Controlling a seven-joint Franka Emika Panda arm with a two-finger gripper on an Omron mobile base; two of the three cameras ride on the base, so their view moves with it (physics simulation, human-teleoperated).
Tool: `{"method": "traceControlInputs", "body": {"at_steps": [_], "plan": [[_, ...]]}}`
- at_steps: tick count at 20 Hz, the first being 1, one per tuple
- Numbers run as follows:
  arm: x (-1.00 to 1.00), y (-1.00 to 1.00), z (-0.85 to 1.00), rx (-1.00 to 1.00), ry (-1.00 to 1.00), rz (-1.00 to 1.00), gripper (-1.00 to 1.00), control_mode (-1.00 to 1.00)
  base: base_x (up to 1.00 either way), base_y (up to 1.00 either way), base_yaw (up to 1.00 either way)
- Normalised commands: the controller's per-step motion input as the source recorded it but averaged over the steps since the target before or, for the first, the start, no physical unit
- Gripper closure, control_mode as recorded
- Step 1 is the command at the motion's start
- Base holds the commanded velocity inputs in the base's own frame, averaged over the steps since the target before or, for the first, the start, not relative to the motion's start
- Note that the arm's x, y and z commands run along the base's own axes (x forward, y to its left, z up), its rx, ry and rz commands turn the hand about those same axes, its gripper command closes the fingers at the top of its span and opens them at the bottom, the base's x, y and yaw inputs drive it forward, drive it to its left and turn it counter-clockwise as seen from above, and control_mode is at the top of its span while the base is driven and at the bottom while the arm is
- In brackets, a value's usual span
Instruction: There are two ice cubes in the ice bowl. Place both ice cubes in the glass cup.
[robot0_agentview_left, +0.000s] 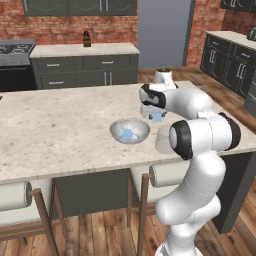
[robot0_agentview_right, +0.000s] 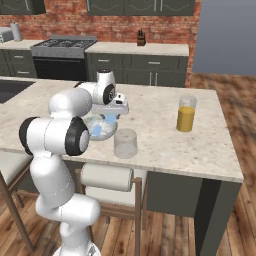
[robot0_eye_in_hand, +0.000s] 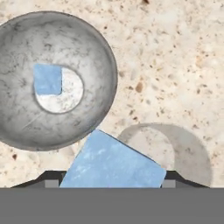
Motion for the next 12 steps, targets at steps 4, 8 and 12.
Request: {"method": "traceControlInputs", "body": {"at_steps": [4, 8, 12], "plan": [[-0.64, -0.94, 0.20, 0.24, 0.16, -0.29, 1.00, -1.00, 0.00, 0.00, 0.00], [-0.10, -0.19, 0.00, 0.00, 0.03, -0.06, 1.00, -1.00, 0.00, 0.00, 0.00], [0.00, 0.00, -0.02, -0.10, -0.04, 0.00, 1.00, -1.00, 0.00, 0.00, 0.00]]}}
